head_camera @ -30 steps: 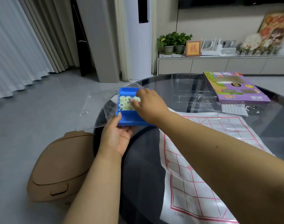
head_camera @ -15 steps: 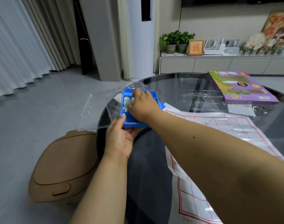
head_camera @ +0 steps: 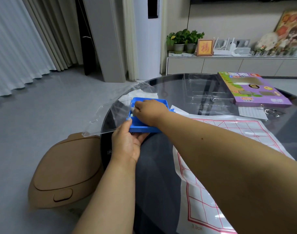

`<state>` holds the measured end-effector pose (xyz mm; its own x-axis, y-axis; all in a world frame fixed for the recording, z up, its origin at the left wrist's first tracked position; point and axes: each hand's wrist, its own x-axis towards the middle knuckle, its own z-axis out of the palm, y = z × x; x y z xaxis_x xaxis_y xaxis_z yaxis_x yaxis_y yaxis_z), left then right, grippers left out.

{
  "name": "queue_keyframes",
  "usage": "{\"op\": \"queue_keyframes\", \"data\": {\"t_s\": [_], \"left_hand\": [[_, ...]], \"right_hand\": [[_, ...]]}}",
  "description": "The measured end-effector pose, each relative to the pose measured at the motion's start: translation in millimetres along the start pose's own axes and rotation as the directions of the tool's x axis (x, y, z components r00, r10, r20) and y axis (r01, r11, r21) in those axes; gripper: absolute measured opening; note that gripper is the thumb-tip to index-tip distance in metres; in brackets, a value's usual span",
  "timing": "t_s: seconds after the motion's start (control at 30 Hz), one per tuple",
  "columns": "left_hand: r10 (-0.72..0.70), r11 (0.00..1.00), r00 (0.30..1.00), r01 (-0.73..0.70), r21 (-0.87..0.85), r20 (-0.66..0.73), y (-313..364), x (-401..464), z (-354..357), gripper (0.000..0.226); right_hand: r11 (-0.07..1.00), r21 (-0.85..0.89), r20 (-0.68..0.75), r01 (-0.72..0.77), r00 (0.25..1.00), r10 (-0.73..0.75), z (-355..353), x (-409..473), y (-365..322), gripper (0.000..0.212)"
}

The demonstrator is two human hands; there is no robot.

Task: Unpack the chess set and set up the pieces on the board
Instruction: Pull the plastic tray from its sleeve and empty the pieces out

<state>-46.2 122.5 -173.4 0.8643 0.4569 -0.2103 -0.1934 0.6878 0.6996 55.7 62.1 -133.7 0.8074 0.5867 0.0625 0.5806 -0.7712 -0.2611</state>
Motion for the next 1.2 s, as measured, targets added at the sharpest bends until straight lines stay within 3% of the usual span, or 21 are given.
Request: {"op": "queue_keyframes", "data": {"t_s": [0.37, 0.57, 0.77, 0.93, 1.07, 1.2], "left_hand": [[0.045, 0.999, 0.999, -0.045, 0.022, -0.002, 2, 2, 1, 0.018], [0.092, 0.994, 0.996, -0.093, 0.052, 0.015, 6, 4, 2, 0.019], [0.117, 0.992, 0.993, -0.116, 0.051, -0.017, 12, 7, -4, 0.025], [0.169, 0.985, 0.983, -0.170, -0.012, -0.076, 18, 19, -12, 0.029], [0.154, 0.979, 0.980, -0.169, -0.116, -0.127, 18, 23, -15, 0.026], [0.159, 0.968, 0.973, -0.187, -0.167, -0.165, 17, 25, -17, 0.025]], "right_hand": [[1.000, 0.024, -0.062, 0.005, 0.998, -0.004, -5, 4, -1, 0.036], [0.941, 0.324, -0.214, -0.098, 0.961, 0.174, -12, 14, 5, 0.035], [0.851, 0.525, -0.363, 0.004, 0.905, 0.220, -24, 2, -3, 0.042], [0.895, 0.445, -0.389, 0.030, 0.907, 0.163, -18, -34, -7, 0.042], [0.946, 0.324, -0.287, 0.016, 0.954, 0.082, 11, -54, 6, 0.036], [0.994, 0.091, -0.155, 0.053, 0.987, -0.039, 28, -63, 20, 0.031]]}}
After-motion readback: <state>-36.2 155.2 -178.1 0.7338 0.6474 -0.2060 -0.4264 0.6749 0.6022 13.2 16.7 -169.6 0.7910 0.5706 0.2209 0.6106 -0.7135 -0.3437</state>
